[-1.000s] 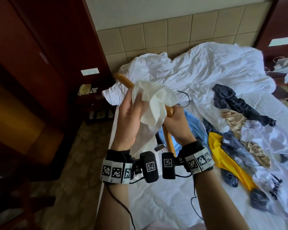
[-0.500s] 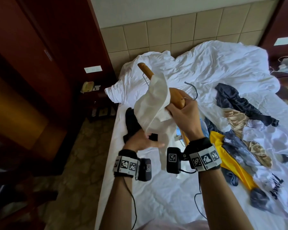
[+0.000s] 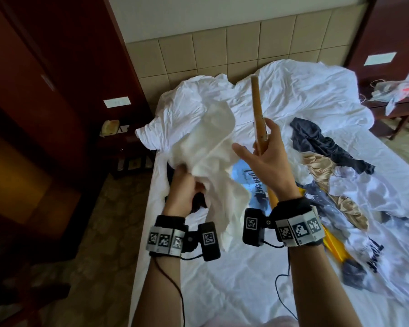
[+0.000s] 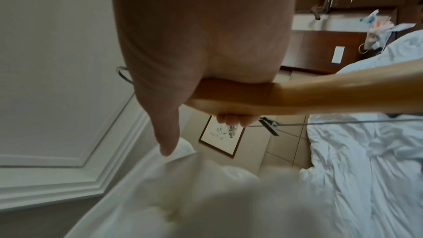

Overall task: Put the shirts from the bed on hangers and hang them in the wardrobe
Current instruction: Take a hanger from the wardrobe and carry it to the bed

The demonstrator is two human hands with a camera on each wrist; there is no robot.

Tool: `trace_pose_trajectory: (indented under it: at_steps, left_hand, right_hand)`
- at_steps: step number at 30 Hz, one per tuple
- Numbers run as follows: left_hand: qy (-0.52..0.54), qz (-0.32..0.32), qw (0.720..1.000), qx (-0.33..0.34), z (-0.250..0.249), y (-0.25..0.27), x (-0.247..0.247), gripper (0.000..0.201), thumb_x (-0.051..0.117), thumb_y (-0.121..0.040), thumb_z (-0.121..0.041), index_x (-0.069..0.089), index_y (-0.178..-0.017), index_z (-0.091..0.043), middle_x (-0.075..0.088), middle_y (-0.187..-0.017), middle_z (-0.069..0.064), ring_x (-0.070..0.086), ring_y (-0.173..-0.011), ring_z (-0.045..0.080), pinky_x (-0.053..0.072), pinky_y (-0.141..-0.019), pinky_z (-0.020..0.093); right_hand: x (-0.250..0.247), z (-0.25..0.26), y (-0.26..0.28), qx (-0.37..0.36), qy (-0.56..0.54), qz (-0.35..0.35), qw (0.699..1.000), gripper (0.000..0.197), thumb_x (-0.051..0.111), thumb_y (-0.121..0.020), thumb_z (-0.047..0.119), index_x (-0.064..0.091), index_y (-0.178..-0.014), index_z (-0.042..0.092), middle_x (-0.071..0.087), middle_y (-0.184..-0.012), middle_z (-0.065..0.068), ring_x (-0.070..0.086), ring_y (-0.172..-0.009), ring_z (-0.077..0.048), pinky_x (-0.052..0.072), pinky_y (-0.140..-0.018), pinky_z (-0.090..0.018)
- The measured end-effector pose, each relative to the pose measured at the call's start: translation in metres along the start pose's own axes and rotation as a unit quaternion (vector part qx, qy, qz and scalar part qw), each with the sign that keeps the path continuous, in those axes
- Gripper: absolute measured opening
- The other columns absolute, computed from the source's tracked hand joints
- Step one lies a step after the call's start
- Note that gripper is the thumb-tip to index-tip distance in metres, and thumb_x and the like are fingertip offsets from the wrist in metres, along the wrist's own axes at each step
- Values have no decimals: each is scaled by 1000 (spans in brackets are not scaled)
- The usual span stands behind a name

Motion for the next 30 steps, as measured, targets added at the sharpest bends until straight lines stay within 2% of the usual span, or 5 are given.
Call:
trace_pose_trajectory:
  at_steps: [6, 13, 16, 24, 30]
  left_hand:
    - [348, 12, 937, -16, -38, 4, -14, 36, 60, -96, -31, 69, -123, -9, 65, -105, 2, 63, -100, 13, 50, -98, 25]
    - [334, 26, 942, 18, -55, 7, -14, 29, 44, -110, -29, 66, -105, -10, 60, -75, -1, 52, -53, 7, 54, -57, 21]
    - [290, 51, 955, 17, -50, 7, -10, 29, 46, -109, -27, 65, -117, -8, 68, -90, 4, 60, -67, 9, 57, -67, 23]
    - [76, 64, 989, 107, -55, -3, -20, 25, 42, -108, -4, 65, -118, -1, 68, -119, 20, 66, -109, 27, 55, -91, 31]
    - [-201, 63, 973, 91, -34, 5, -15, 27, 69, -99, -21, 70, -126, -18, 76, -118, -3, 69, -113, 11, 56, -93, 22]
  right_hand:
    - [8, -16, -3, 34, -18, 73, 997, 61, 88, -84, 36, 52, -132, 23, 51, -81, -2, 52, -70, -10, 48, -69, -25]
    - [59, -11, 6, 42, -71, 199, 977, 64, 87, -75, 39, 59, -131, 27, 70, -101, 7, 69, -88, -3, 54, -79, -21]
    - [79, -5, 10, 49, -106, 218, 969, 56, 91, -82, 24, 63, -131, 20, 76, -117, 1, 73, -107, -10, 57, -84, -24]
    - [95, -5, 8, 35, -123, 139, 982, 34, 70, -88, -1, 72, -116, 18, 73, -77, 6, 66, -68, -12, 56, -64, -29]
    - [68, -19, -3, 99, -161, 37, 981, 9, 69, -95, 3, 71, -102, 8, 67, -66, 2, 61, -58, -13, 51, -55, -25]
Point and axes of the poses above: each hand's wrist, its own y-axis away from the middle knuckle, its own x-axis out of the palm, z = x × y, the point moved 8 cm from there along -y, towards the middle knuckle
